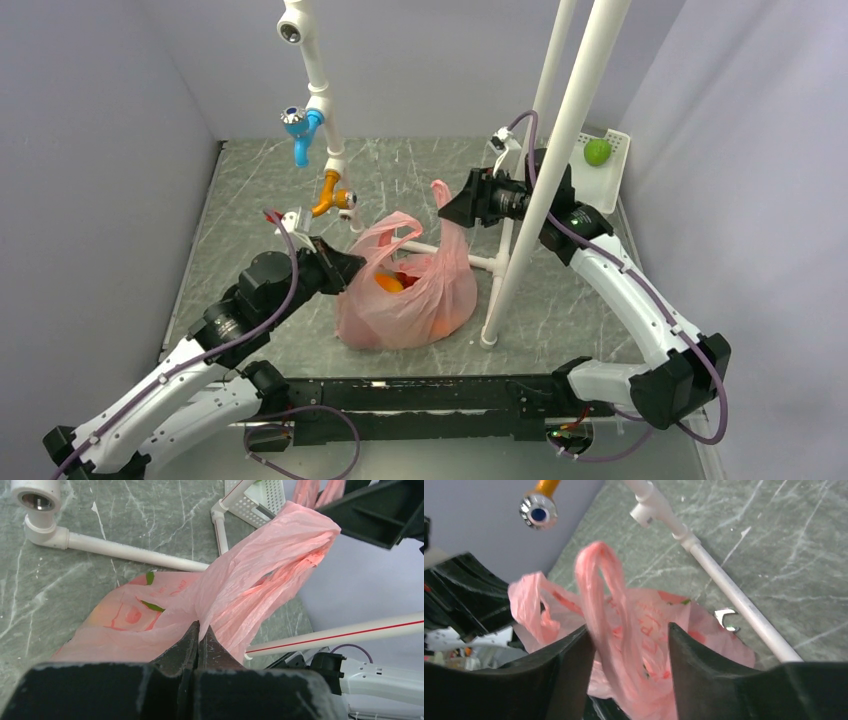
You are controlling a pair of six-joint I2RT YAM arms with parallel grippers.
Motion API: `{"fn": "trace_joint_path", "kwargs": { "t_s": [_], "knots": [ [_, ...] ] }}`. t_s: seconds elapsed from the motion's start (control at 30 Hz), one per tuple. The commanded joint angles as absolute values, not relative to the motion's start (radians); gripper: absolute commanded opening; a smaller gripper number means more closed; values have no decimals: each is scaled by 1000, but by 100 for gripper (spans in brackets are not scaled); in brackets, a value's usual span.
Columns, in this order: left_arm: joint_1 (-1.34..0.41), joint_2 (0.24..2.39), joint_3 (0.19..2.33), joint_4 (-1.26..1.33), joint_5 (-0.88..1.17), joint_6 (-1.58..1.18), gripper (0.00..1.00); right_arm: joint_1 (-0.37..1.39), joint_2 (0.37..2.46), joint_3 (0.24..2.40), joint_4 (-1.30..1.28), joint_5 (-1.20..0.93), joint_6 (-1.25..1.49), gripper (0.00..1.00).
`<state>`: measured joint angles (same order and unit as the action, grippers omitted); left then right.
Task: Take the fake fruits out of the plastic bag
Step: Adjust the plastic bag at the center of the board.
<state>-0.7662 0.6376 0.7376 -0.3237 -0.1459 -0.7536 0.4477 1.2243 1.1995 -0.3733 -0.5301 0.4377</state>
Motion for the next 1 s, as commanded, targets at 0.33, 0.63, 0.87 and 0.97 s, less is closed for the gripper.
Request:
{"fn": "trace_joint_path", "kwargs": {
  "t_s": [0.33,0.63,0.87,0.97],
  "knots": [
    [-758,636,880,-373,-280,-733,0,310,1420,1460,135,-778,659,0],
    [-756,666,902,-346,-303,-699,0,301,1409,1466,254,-921,648,0],
    [-754,641,749,-281,-194,-770,0,301,1117,984,-65,-665,501,4],
    [-752,646,730,-279,-148,-778,0,300,986,891,-282,-530,440,10]
  ]
}}
